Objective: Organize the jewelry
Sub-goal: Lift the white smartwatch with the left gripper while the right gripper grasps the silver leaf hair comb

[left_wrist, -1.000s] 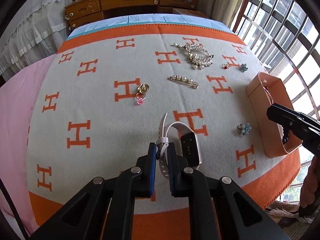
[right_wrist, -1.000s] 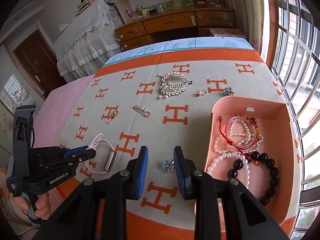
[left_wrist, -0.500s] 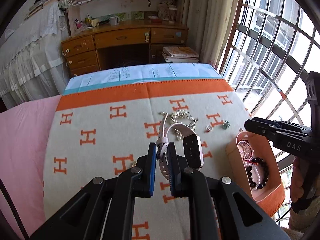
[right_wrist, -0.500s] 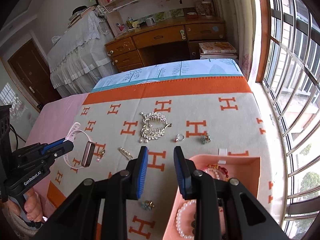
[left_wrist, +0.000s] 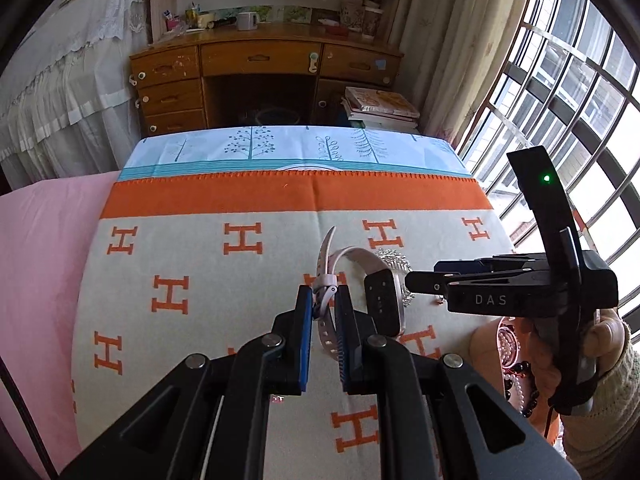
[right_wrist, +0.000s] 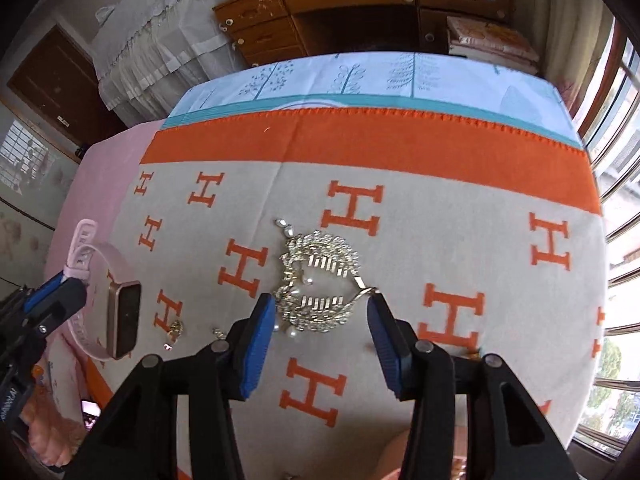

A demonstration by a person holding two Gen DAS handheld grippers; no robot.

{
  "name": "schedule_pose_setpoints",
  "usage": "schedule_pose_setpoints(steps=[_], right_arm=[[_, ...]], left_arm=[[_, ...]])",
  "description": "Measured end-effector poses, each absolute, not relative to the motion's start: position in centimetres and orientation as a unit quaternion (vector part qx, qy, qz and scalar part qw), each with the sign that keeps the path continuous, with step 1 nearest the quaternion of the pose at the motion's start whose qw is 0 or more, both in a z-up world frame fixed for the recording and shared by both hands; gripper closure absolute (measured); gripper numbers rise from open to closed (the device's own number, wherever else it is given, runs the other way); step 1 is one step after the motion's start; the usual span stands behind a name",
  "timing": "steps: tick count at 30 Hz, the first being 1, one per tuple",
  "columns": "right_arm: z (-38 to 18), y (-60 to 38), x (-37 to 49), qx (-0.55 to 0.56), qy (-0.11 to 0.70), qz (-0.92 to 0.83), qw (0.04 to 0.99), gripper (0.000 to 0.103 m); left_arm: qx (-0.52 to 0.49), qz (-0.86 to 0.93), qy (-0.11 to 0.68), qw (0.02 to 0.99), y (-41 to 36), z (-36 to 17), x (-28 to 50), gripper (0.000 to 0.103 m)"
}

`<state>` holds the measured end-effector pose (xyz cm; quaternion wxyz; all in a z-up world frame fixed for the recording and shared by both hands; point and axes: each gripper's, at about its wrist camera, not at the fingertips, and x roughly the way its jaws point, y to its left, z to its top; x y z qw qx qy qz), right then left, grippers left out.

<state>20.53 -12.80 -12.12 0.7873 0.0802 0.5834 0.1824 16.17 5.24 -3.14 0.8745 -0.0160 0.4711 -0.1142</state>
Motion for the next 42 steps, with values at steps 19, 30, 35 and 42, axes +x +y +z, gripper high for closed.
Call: schedule_pose_setpoints(steps=[19, 30, 35, 42], right_arm=[[-15.0, -7.8, 23.4, 0.059, 0.628, 0.143, 0.762, 0.078], [-15.4, -6.8, 24.0, 0.011, 0.625, 0.107, 0.773, 0.095], [-13.9, -7.7, 22.8, 0.032, 0.607, 0.114, 0.786, 0.096], [-8.3, -10.3, 18.6, 0.077, 0.559, 0.144, 0.813, 0.096]], left_arm=[[-0.046, -0.103, 0.487, 0.866, 8.3, -5.5, 17.8, 0.094], [-0.051, -0.110, 0.490, 0.863, 9.2, -5.9, 17.5, 0.094], [-0.046, -0.117, 0.486, 0.865, 8.8, -5.1, 16.7, 0.094], [-0.030, -0.134, 0.471, 0.871, 7.1, -3.0, 14.8, 0.094]])
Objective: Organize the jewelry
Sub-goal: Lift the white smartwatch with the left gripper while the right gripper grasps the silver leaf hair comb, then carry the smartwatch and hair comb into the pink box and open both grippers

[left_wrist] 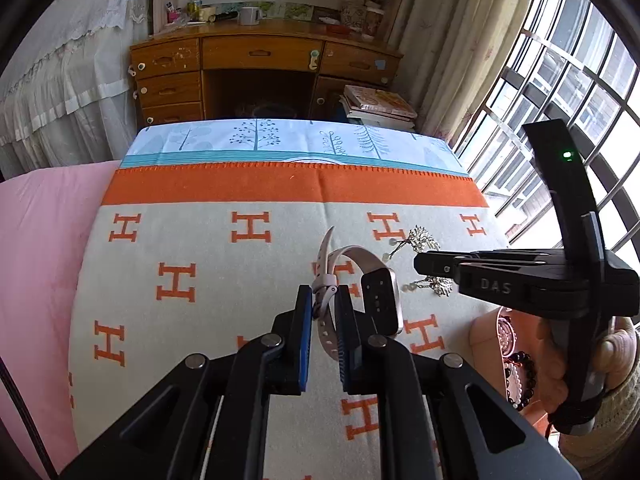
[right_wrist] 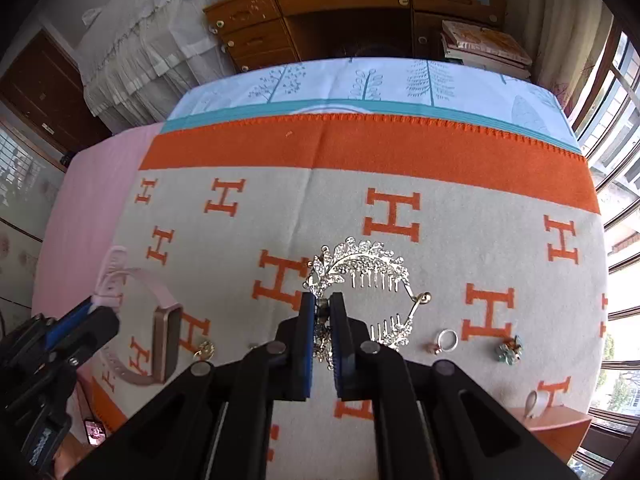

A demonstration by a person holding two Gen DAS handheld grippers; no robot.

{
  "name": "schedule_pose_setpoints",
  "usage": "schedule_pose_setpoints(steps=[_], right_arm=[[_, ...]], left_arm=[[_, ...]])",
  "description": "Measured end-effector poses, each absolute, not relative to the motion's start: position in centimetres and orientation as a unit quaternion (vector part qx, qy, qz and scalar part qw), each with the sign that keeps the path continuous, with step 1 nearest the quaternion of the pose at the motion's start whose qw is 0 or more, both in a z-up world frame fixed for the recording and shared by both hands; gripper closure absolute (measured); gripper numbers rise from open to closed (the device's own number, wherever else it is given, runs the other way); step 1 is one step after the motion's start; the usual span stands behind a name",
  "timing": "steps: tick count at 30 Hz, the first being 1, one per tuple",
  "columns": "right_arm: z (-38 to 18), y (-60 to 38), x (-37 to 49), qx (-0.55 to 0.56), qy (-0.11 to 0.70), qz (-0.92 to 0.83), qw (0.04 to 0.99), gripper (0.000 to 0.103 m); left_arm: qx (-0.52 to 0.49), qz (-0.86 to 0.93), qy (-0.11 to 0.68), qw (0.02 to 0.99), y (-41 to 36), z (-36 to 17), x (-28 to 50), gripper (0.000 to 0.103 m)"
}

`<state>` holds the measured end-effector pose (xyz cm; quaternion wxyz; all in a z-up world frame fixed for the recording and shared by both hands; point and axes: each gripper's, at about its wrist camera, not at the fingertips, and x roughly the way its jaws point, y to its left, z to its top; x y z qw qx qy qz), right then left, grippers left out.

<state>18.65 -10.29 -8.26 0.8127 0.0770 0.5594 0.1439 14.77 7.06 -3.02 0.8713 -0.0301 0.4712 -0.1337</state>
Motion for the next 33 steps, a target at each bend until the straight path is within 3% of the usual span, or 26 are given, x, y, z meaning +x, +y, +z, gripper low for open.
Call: schedule_pose_setpoints(steps=[12, 21, 33], right_arm=[[-0.2, -19.2, 6.9, 0.125, 0.464, 0.148, 0.864, 0.096], [-4.0, -25.0, 1.1, 0.179, 0.484, 0.128, 0.847, 0.096], [-7.5, -29.2, -1.0, 0.224, 0.484, 0.115, 0.838, 0.096]], left_arm=[[0.013, -0.207, 0.454, 0.867, -1.0, 0.4, 10.5, 0.094], [0.057, -0.272, 0.464, 0.841, -10.1, -0.5, 8.2, 0.094], [0.118, -0.298, 0.535, 0.781, -16.0, -7.5, 5.5, 0.094]])
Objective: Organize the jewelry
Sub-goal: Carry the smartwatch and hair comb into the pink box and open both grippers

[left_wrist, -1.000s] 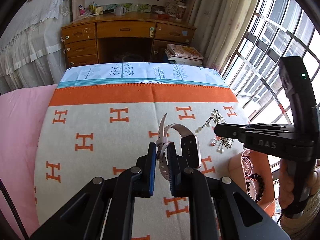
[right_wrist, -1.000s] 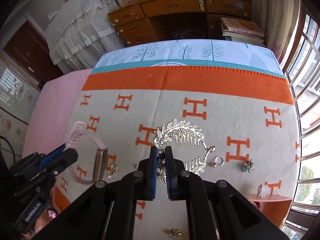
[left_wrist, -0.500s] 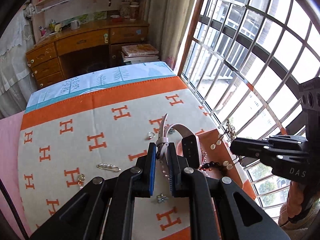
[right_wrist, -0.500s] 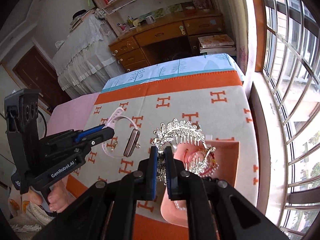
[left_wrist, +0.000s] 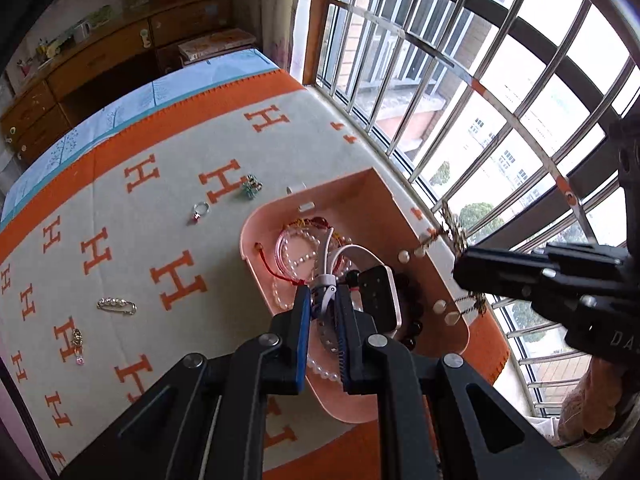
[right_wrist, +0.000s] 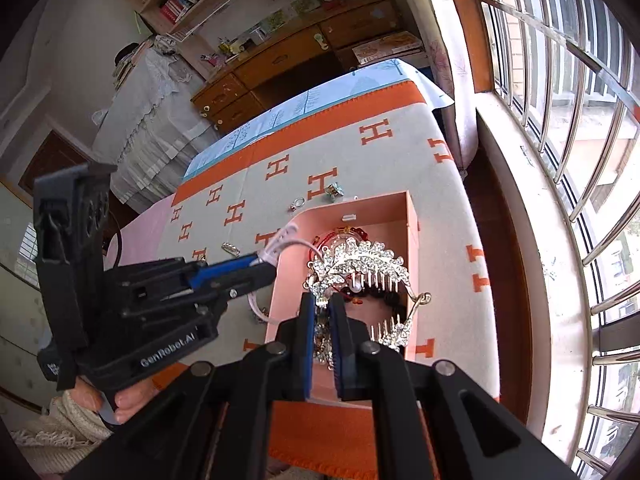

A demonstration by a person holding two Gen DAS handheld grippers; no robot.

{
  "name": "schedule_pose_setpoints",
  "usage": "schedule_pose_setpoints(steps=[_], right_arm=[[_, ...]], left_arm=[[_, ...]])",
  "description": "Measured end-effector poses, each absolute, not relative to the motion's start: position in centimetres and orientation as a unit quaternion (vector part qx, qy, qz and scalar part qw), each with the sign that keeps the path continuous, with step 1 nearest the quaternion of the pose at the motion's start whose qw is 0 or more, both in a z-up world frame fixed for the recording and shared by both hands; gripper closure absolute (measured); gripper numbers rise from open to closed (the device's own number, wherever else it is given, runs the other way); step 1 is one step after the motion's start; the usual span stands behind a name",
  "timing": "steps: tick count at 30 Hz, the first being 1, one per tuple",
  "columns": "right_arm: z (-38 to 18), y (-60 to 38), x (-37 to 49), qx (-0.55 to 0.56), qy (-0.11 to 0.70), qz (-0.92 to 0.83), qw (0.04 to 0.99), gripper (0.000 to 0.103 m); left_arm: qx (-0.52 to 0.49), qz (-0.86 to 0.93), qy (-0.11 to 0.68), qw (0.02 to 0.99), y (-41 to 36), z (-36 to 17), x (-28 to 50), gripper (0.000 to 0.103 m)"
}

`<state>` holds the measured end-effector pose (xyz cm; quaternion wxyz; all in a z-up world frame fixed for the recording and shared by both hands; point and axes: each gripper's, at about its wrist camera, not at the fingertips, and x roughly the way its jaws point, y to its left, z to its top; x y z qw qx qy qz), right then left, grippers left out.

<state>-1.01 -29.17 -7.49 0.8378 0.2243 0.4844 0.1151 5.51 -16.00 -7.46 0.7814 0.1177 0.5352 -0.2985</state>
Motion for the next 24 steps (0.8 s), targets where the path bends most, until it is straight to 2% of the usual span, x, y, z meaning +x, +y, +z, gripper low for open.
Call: schedule_pose_setpoints(steps=[2, 5, 7, 9, 16, 24], right_arm=[[-7.5, -29.2, -0.7, 0.223, 0.483, 0.117, 0.839, 0.096], [-7.5, -29.0, -0.3, 0.219, 0.480, 0.122, 0.841, 0.096], [-7.5, -28.8, 0.3, 0.218, 0.479, 0.128, 0.840, 0.096], [-7.5, -28.5, 0.8, 0.217, 0.479, 0.132, 0.841, 0.096], [-8.7, -27.0, 3.4, 0.209, 0.489, 0.139, 0.835, 0.096], [-11.7, -26.4, 5.6, 0.196, 0.524, 0.104, 0.822, 0.096]], left_arm=[[0.135, -0.298, 0.542, 0.774, -16.2, -8.5, 4.8, 0.092], [0.142, -0.292, 0.544, 0.773, -16.0, -9.0, 4.3, 0.075], [0.133, -0.288, 0.538, 0.781, -15.3, -8.5, 4.4, 0.054], [0.125, -0.282, 0.525, 0.793, -14.6, -7.7, 4.3, 0.045], [0.123, -0.249, 0.499, 0.821, -12.1, -6.1, 4.3, 0.042], [0.099, -0.201, 0.514, 0.828, -7.8, -7.4, 5.0, 0.041]])
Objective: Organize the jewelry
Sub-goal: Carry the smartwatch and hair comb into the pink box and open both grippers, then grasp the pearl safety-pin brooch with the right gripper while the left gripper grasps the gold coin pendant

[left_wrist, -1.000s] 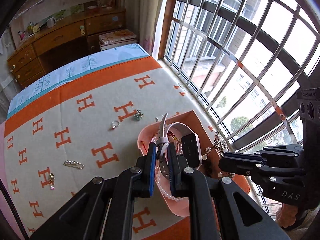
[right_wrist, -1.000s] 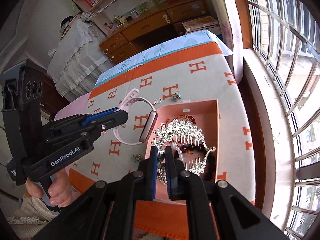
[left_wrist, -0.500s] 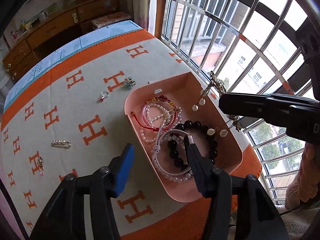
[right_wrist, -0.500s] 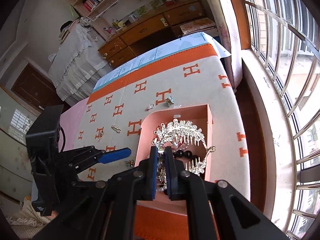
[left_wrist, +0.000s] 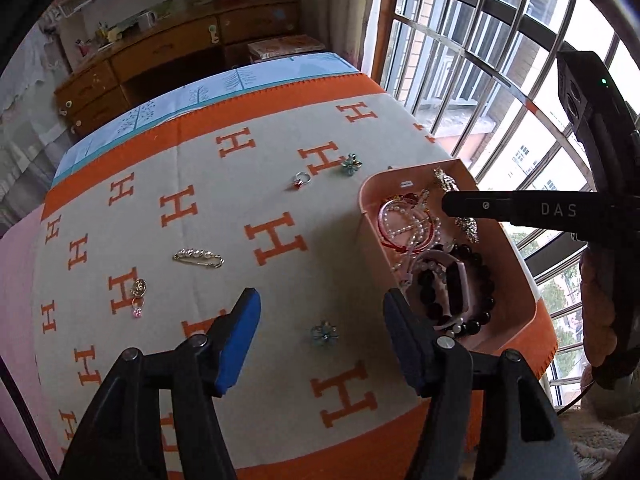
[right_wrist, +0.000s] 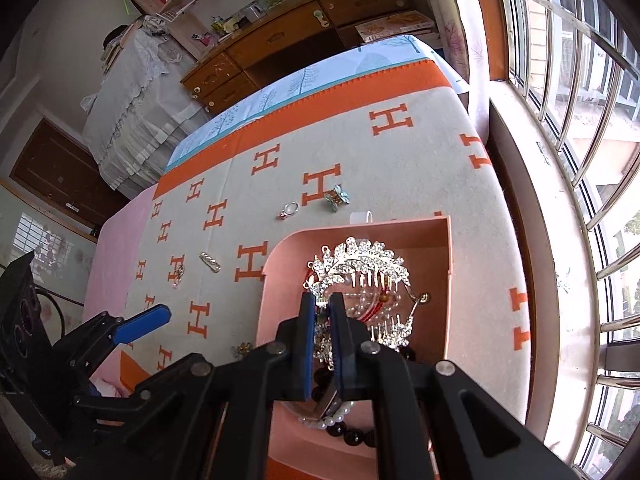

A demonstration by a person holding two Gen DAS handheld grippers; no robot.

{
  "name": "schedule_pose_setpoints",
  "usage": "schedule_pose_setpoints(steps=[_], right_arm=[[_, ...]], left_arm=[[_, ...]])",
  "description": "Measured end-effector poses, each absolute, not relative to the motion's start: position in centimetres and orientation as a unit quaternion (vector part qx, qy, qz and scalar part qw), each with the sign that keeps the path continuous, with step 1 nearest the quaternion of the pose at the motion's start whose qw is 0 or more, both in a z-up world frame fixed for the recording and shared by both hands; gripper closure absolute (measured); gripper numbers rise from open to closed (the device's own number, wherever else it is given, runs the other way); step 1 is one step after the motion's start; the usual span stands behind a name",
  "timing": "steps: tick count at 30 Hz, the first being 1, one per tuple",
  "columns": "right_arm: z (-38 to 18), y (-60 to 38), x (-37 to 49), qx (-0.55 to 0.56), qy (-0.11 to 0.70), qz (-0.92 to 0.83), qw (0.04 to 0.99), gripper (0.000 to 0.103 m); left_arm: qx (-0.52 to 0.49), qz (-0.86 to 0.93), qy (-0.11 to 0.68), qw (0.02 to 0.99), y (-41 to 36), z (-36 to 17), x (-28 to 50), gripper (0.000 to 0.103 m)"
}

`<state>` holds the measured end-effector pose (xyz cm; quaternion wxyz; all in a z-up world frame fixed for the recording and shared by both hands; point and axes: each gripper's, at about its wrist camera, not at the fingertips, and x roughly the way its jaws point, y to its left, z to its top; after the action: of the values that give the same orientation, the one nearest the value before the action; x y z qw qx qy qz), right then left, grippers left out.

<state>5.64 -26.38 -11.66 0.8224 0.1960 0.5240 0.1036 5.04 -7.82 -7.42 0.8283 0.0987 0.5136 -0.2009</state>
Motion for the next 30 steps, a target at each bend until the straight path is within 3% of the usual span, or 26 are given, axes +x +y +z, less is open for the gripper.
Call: schedule_pose_setpoints(steps=[12, 19, 30], right_arm=[[-12.8, -25.4, 6.1, 0.169, 0.556, 0.082, 0.809, 0.094], [-11.5, -24.5, 5.5, 0.177, 0.542, 0.093, 0.816, 0.078], [-9.9, -22.6, 5.3, 0.177, 0.534, 0.124, 0.817, 0.077]], left_arm=[[0.048, -0.151, 0.523, 0.838, -2.2, -8.0, 5.9, 0.039], [0.038, -0.130, 0.508, 0.851, 0.4, -6.9, 5.7, 0.035], [0.009, -0.089, 0.508, 0.857, 5.3, -6.6, 5.6, 0.034]])
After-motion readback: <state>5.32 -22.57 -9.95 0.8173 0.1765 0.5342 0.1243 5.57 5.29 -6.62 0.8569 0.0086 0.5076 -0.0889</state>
